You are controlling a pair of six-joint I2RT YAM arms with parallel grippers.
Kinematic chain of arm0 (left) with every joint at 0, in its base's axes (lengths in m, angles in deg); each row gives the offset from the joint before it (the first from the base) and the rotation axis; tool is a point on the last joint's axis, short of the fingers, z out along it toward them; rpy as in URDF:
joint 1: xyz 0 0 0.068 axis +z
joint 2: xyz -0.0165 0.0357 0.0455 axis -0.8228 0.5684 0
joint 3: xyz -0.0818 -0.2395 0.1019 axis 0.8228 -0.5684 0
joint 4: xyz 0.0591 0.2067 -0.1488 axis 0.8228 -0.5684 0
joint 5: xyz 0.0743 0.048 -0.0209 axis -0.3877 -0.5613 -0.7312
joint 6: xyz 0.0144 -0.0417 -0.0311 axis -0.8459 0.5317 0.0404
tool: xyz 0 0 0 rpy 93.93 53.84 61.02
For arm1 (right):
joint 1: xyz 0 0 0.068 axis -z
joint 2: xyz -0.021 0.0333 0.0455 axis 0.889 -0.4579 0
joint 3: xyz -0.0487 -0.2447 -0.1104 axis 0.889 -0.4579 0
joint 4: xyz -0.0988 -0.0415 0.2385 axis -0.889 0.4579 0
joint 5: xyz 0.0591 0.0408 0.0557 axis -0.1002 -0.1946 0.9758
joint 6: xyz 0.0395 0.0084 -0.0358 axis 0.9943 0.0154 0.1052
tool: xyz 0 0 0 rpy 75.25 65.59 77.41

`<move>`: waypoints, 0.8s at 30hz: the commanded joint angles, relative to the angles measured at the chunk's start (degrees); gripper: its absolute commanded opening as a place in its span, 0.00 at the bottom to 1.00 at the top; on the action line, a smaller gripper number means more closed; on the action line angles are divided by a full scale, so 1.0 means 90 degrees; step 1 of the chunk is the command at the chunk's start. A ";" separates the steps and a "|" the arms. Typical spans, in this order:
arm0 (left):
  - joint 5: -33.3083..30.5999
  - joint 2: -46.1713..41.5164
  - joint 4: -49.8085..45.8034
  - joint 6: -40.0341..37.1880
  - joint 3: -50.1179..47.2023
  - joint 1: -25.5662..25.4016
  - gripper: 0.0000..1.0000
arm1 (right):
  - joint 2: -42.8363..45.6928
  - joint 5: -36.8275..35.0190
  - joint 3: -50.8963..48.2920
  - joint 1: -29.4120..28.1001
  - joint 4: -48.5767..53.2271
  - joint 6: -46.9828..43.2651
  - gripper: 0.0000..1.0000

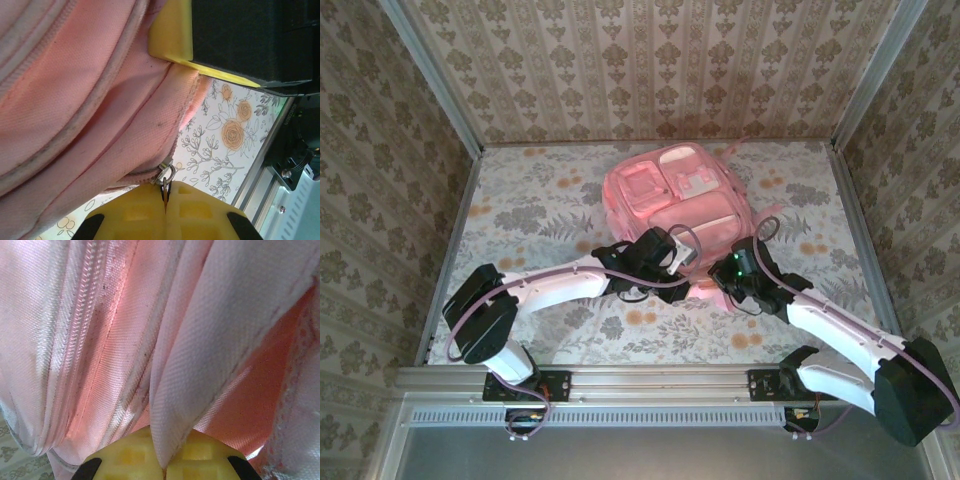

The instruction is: Pack the student bag

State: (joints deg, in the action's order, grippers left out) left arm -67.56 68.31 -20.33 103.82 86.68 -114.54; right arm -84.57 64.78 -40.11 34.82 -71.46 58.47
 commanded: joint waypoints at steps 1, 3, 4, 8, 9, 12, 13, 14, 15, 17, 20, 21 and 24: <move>0.0159 -0.0461 -0.0101 -0.0189 -0.0252 0.0134 0.00 | 0.0059 -0.0392 0.0201 0.0336 0.0433 -0.0547 0.00; 0.0139 -0.0554 -0.0061 -0.0201 -0.0409 0.0276 0.00 | 0.0035 -0.0384 0.0260 0.0448 0.0550 -0.0717 0.00; 0.0147 -0.0587 -0.0034 -0.0192 -0.0498 0.0352 0.00 | 0.0015 -0.0367 0.0290 0.0507 0.0600 -0.0786 0.00; 0.0231 -0.0667 0.0034 -0.0217 -0.0645 0.0573 0.00 | -0.0055 -0.0215 0.0341 0.0670 0.0624 -0.0936 0.00; 0.0253 -0.0675 0.0063 -0.0220 -0.0642 0.0579 0.00 | -0.0072 -0.0165 0.0352 0.0678 0.0573 -0.0955 0.00; 0.0343 -0.0643 0.0129 -0.0184 -0.0607 0.0551 0.00 | -0.0173 0.0085 0.0541 0.0674 0.0615 -0.1171 0.07; 0.0344 -0.0631 0.0135 -0.0183 -0.0596 0.0530 0.00 | -0.0163 0.0134 0.0634 0.0665 0.0714 -0.1226 0.20; 0.0354 -0.0627 0.0148 -0.0177 -0.0579 0.0519 0.00 | -0.0102 0.0148 0.0689 0.0643 0.0815 -0.1218 0.35; 0.0358 -0.0627 0.0155 -0.0171 -0.0580 0.0505 0.00 | -0.0008 0.0146 0.0712 0.0604 0.0895 -0.1154 0.46; 0.0364 -0.0611 0.0175 -0.0165 -0.0567 0.0497 0.00 | 0.0357 -0.0008 0.0673 0.0425 0.1049 -0.0813 0.55; 0.0378 -0.0602 0.0213 -0.0137 -0.0553 0.0484 0.00 | 0.0916 -0.0195 0.0327 0.0066 0.0881 0.0037 0.60; 0.0383 -0.0608 0.0225 -0.0137 -0.0552 0.0474 0.00 | 0.1040 -0.0186 0.0210 -0.0017 0.0769 0.0254 0.60; 0.0393 -0.0552 0.0213 -0.0137 -0.0484 0.0423 0.00 | 0.1245 -0.0180 -0.0018 -0.0264 0.0483 0.0895 0.56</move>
State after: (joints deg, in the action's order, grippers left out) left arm -65.57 64.94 -18.21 103.25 81.59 -110.24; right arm -74.36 64.82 -38.08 34.04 -65.19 58.98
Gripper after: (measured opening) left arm 0.050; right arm 0.566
